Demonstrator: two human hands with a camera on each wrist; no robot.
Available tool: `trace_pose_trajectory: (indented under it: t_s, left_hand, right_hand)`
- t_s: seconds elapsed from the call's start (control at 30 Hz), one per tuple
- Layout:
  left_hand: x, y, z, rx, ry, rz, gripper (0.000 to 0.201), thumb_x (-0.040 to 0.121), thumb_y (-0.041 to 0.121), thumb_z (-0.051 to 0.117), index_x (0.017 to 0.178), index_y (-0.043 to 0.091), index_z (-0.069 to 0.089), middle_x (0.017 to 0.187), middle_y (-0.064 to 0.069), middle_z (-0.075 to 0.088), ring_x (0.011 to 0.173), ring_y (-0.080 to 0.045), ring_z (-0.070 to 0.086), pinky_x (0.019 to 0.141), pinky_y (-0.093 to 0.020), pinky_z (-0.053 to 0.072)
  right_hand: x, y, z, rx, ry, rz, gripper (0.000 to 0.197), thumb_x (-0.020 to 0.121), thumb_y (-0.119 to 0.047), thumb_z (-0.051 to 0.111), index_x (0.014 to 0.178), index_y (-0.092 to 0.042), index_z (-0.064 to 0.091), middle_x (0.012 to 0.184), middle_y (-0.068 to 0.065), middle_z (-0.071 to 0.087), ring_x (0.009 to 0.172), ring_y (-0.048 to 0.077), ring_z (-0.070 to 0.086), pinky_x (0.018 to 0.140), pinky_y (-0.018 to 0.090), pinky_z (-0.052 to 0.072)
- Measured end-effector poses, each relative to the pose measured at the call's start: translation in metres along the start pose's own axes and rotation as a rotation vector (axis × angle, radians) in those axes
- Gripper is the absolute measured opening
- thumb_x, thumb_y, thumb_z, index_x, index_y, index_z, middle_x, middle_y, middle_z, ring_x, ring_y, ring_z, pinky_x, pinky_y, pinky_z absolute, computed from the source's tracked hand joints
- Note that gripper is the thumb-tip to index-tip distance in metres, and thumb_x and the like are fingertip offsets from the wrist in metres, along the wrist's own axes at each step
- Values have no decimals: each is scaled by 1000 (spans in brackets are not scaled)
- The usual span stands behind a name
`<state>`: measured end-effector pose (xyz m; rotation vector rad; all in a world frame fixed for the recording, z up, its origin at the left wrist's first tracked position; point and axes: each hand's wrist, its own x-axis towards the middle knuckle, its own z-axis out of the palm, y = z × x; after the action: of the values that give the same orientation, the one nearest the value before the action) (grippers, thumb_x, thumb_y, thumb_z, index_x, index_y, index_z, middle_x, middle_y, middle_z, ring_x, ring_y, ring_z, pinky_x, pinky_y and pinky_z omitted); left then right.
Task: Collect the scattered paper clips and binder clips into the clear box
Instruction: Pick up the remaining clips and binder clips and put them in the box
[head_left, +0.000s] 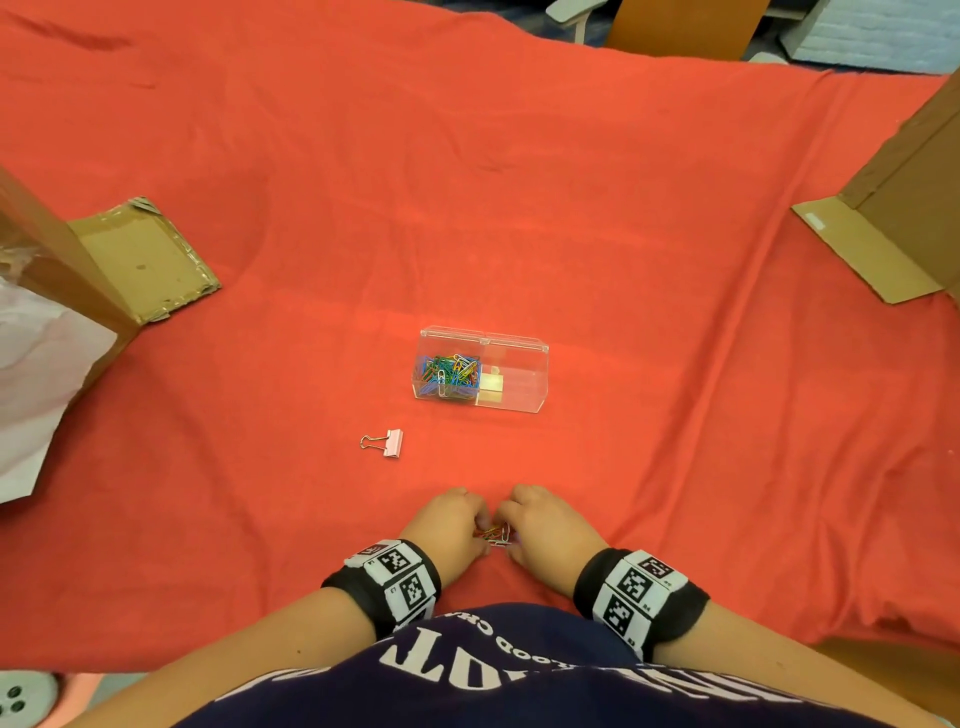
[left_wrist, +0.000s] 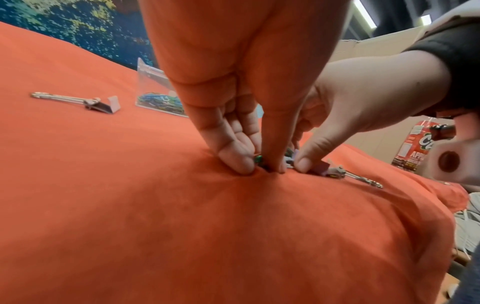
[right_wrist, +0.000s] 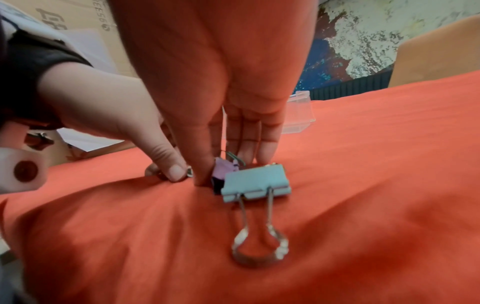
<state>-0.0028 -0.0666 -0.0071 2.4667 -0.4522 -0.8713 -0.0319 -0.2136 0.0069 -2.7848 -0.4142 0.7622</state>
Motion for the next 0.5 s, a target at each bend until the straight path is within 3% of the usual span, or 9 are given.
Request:
trace_pose_trajectory:
  t_s: [0.2, 0.37, 0.5]
  left_hand:
    - [-3, 1, -9, -9, -16, 5, 18, 78, 16, 64, 95, 11, 64, 103, -10, 65, 95, -24, 59, 79, -27, 41]
    - [-1, -2, -22, -17, 2, 22, 14, 77, 13, 61, 90, 11, 66, 89, -8, 66, 85, -21, 60, 73, -24, 41]
    - [4, -3, -44, -55, 100, 42, 11, 75, 14, 64, 85, 12, 67, 82, -5, 65, 81, -19, 61, 69, -21, 39]
  right_hand:
    - [4, -5, -9, -6, -49, 11, 25, 88, -17, 48, 109, -8, 57, 114, 14, 58, 110, 32, 51, 93, 40, 40]
    - [13, -6, -22, 37, -45, 26, 26, 85, -13, 46, 106, -12, 62, 112, 12, 63, 103, 32, 58, 87, 38, 44]
    - [23, -7, -37, 149, 28, 60, 25, 82, -14, 51, 103, -13, 64, 109, 11, 67, 101, 31, 60, 87, 37, 46]
